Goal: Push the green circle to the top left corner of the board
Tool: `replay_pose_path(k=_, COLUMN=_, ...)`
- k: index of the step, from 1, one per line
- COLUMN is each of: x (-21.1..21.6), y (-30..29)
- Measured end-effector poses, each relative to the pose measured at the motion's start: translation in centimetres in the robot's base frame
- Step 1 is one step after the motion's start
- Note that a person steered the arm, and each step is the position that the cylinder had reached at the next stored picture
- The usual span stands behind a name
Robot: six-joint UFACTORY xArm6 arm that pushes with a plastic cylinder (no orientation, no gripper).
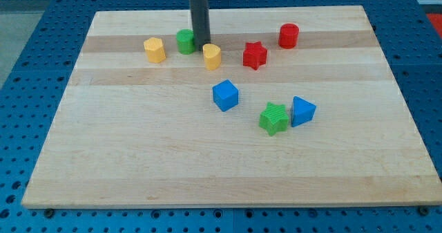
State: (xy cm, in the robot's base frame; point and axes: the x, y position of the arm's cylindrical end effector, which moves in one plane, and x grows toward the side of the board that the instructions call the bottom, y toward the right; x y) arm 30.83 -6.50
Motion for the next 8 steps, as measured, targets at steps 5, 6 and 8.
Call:
replay_pose_path(k=5, x=-2.7, y=-8.9)
replay_pose_path(k=6, x=-2.8, y=-11.9)
replay_pose_path(k=8, x=-3.5, y=-14.3)
